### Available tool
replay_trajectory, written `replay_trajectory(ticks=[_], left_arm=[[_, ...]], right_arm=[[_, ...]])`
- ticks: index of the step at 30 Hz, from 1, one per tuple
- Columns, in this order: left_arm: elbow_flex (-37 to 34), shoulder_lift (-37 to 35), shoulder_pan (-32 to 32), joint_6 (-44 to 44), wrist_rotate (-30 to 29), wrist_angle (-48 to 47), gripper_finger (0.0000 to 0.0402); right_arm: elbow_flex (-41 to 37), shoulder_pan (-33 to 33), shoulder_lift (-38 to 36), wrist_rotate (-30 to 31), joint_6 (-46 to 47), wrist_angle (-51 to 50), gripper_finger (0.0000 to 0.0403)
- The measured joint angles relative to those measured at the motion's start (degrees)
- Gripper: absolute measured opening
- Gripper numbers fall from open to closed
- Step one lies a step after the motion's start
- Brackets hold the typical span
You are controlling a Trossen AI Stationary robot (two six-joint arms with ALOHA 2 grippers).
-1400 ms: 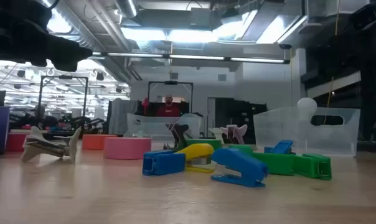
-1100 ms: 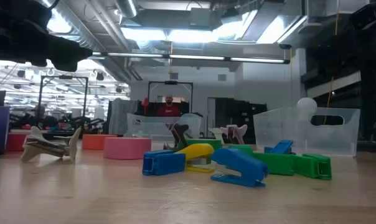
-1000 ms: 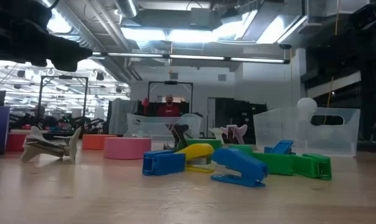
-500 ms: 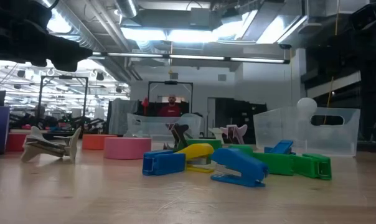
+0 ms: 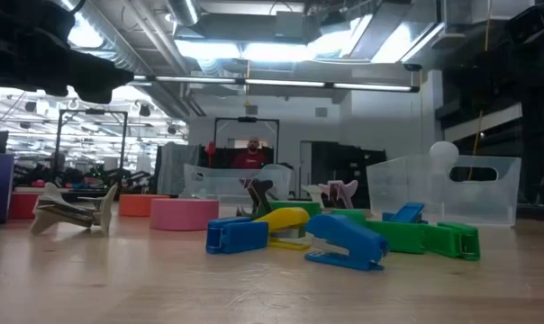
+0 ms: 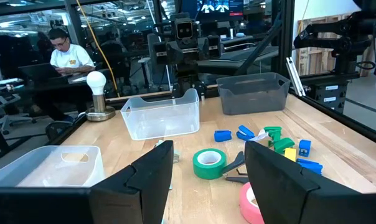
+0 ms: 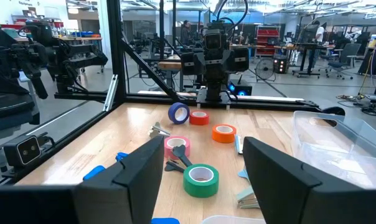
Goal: Pick and place Stapler, Stapler remover, tape
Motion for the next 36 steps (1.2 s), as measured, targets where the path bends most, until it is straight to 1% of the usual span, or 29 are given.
replay_trajectory(ticks=[25, 29, 32, 36], left_arm=[[0.0, 0.0, 0.0, 0.0, -0.1, 0.0, 0.0196], [0.0, 0.0, 0.1, 0.8, -2.5, 0.5, 0.0196], [0.0, 0.0, 0.1, -2.1, -2.4, 2.2, 0.0196], [0.0, 0.0, 0.1, -11.9, -1.1, 6.4, 0.0196]], right_arm=[[0.0, 0.0, 0.0, 0.0, 0.0, 0.0, 0.0225], [0.0, 0.0, 0.0, 0.0, 0.0, 0.0, 0.0225], [0.0, 0.0, 0.0, 0.0, 0.0, 0.0, 0.0225], [0.0, 0.0, 0.0, 0.0, 0.0, 0.0, 0.0225]])
